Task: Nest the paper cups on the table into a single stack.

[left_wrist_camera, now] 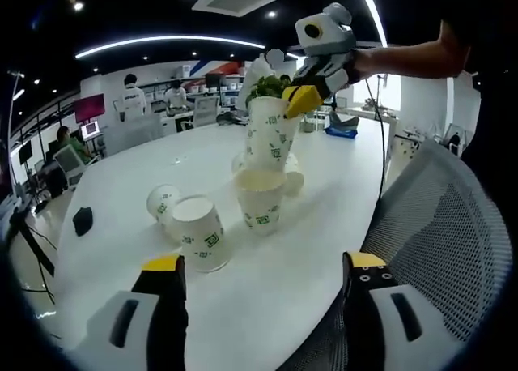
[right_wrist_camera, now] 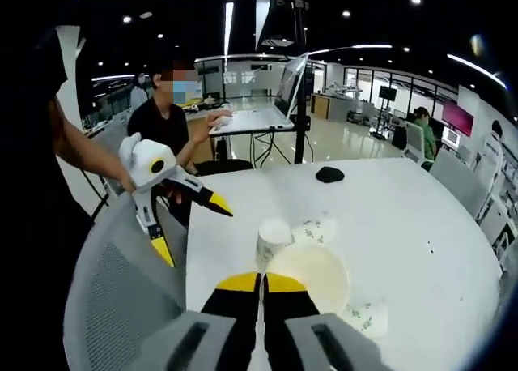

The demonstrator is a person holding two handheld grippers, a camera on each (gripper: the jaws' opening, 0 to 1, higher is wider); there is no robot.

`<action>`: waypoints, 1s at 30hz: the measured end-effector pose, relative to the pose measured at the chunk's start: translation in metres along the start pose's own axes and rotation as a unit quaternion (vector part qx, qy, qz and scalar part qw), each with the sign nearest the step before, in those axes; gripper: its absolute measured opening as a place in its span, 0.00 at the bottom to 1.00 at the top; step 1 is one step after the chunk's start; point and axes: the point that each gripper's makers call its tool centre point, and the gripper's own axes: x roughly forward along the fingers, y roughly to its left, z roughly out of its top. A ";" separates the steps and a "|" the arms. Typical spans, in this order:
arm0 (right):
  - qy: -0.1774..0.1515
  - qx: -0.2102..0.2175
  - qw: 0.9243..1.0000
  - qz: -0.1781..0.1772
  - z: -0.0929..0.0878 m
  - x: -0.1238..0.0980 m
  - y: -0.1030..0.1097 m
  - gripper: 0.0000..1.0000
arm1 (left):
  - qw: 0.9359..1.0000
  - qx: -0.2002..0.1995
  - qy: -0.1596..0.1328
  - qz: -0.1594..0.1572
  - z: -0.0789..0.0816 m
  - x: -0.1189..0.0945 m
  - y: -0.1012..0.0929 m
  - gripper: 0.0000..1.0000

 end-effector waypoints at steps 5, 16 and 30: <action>0.016 -0.005 1.000 -0.005 -0.007 0.008 -0.003 0.00 | 1.000 0.001 0.000 0.001 0.000 0.000 0.000 0.77; 0.047 -0.014 0.999 -0.003 -0.021 0.026 -0.005 0.00 | 1.000 0.003 0.002 0.002 -0.001 0.000 0.001 0.76; 0.078 -0.019 0.997 0.017 -0.034 0.043 0.002 0.00 | 1.000 0.008 0.007 0.005 -0.003 0.000 0.002 0.75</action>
